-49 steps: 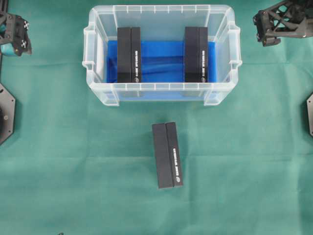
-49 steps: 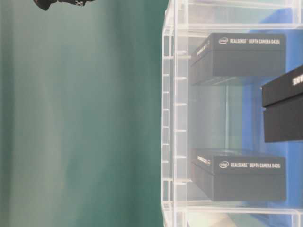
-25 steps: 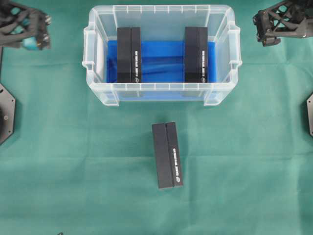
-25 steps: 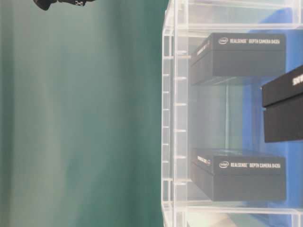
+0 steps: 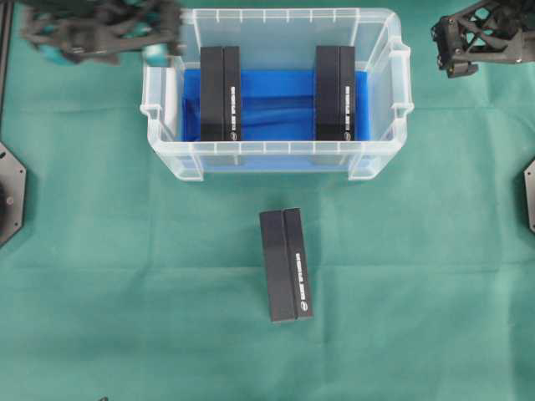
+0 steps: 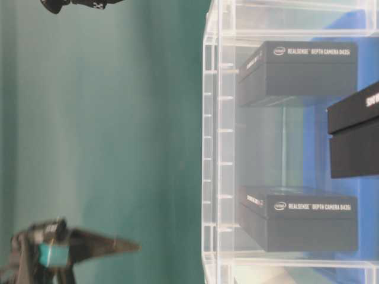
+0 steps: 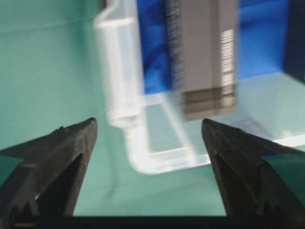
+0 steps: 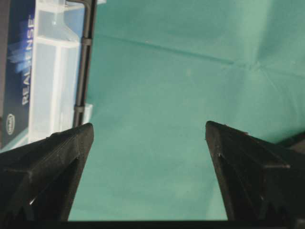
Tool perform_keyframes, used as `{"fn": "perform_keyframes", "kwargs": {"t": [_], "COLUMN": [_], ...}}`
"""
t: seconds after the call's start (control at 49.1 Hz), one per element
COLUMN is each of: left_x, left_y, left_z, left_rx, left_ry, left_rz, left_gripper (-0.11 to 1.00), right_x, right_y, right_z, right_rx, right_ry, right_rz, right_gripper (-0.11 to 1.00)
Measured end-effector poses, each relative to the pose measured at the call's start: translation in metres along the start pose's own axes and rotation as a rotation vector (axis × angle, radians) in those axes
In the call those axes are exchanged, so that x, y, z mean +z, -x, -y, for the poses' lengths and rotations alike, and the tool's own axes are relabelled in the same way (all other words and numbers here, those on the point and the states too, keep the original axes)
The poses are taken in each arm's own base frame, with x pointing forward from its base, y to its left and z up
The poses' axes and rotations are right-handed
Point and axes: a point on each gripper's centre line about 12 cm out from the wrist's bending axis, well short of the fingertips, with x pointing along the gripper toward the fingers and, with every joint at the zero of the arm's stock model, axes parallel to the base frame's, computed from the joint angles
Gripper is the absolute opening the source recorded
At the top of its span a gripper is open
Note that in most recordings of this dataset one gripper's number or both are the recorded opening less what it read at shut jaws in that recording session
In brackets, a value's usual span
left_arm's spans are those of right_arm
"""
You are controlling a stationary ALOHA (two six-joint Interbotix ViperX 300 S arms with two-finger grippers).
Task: Take out the box from the case.
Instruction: 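Move the open left gripper over the left black box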
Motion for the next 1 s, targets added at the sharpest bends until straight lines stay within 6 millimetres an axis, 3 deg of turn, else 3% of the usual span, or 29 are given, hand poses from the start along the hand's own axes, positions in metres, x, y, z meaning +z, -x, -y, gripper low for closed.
{"fn": "perform_keyframes", "kwargs": {"t": [0.204, 0.407, 0.998], "left_x": [0.004, 0.01, 0.005], "left_y": [-0.014, -0.019, -0.022], "left_z": [0.033, 0.051, 0.061], "left_rx": [-0.001, -0.009, 0.001], "left_ry": [-0.026, -0.026, -0.002], "left_rz": [-0.004, 0.002, -0.006], "left_gripper": [0.89, 0.9, 0.9], "right_x": [0.0, 0.0, 0.0], "right_y": [0.0, -0.001, -0.001], "right_z": [-0.001, 0.0, -0.001], "right_rx": [0.003, 0.001, 0.002], "right_ry": [0.0, 0.002, 0.001], "right_rz": [0.001, 0.002, 0.002], "right_gripper": [0.93, 0.93, 0.93]}}
